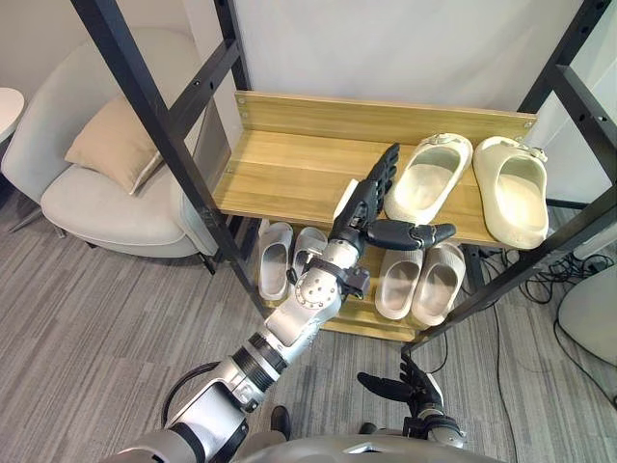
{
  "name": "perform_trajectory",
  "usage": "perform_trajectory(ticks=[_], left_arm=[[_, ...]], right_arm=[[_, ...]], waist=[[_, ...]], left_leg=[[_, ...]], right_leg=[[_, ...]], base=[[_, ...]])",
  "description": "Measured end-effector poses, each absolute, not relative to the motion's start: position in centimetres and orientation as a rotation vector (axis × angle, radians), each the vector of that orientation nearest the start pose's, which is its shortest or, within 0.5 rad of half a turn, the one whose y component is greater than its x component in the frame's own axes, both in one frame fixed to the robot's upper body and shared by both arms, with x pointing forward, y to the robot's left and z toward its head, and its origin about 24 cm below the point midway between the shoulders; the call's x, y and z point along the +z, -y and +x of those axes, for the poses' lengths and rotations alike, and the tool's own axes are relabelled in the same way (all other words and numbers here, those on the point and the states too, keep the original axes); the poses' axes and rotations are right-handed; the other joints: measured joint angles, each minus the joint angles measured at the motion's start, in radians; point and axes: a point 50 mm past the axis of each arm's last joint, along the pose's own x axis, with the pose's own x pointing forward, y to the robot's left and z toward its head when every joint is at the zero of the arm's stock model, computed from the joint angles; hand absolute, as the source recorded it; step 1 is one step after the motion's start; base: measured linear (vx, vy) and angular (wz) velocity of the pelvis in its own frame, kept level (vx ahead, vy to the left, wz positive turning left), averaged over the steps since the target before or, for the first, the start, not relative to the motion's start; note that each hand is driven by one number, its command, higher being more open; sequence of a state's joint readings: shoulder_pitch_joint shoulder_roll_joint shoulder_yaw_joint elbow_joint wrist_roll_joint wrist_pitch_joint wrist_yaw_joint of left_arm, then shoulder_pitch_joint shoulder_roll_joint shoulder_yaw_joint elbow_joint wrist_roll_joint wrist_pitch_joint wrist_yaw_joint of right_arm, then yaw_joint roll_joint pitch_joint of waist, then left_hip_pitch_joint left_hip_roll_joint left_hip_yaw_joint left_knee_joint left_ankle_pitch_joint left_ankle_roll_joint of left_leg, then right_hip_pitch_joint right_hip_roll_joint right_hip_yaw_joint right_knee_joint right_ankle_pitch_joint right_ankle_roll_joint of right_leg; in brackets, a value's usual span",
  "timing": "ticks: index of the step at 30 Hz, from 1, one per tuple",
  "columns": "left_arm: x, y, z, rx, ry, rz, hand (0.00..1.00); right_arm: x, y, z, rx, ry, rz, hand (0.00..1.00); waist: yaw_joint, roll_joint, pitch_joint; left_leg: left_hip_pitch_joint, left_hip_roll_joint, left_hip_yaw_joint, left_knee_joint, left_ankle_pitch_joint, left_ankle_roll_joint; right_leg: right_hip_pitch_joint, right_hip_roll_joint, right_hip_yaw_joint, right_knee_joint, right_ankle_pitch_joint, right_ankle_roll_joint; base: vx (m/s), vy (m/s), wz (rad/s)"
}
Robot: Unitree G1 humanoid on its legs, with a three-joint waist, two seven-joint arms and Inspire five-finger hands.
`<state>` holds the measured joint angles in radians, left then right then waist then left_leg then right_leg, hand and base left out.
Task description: Organize the slippers on the shoe rack
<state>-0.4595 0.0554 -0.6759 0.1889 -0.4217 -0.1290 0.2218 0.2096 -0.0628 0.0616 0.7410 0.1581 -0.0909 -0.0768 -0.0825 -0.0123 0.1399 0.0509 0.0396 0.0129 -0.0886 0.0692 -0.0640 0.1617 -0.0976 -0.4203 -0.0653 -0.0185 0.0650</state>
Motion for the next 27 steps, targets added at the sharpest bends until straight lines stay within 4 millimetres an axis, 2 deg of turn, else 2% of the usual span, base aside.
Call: perform_trajectory(ticks=[8, 17, 27], left_arm=[[10.2, 4.0, 26.3, -0.65, 0.155, -0.174, 1.0], [10.3, 4.7, 26.0, -0.647, 0.149, -0.183, 1.0], [10.1, 4.1, 26.6, -0.634, 0.162, -0.148, 1.0]], right_arm=[[-13.7, 17.1, 11.5, -0.161, -0.853, 0.054, 1.0], [-13.6, 17.1, 11.3, -0.163, -0.85, 0.055, 1.0], [-13.6, 17.1, 11.4, -0.164, -0.85, 0.053, 1.0]], waist=[[-0.003, -0.007, 0.003], [0.004, -0.009, 0.003], [0.001, -0.009, 0.003]], left_leg=[[0.0, 0.003, 0.007, 0.001, 0.0, 0.0], [-0.004, 0.003, 0.01, 0.001, -0.001, 0.001], [0.002, -0.002, 0.011, 0.001, -0.001, 0.001]], right_leg=[[-0.002, -0.008, 0.009, 0.001, 0.003, 0.003], [-0.008, -0.012, 0.012, 0.009, 0.003, 0.004], [-0.004, -0.006, 0.012, 0.008, 0.003, 0.004]], base=[[0.0, 0.01, -0.02], [0.0, 0.0, 0.0], [0.0, 0.0, 0.0]])
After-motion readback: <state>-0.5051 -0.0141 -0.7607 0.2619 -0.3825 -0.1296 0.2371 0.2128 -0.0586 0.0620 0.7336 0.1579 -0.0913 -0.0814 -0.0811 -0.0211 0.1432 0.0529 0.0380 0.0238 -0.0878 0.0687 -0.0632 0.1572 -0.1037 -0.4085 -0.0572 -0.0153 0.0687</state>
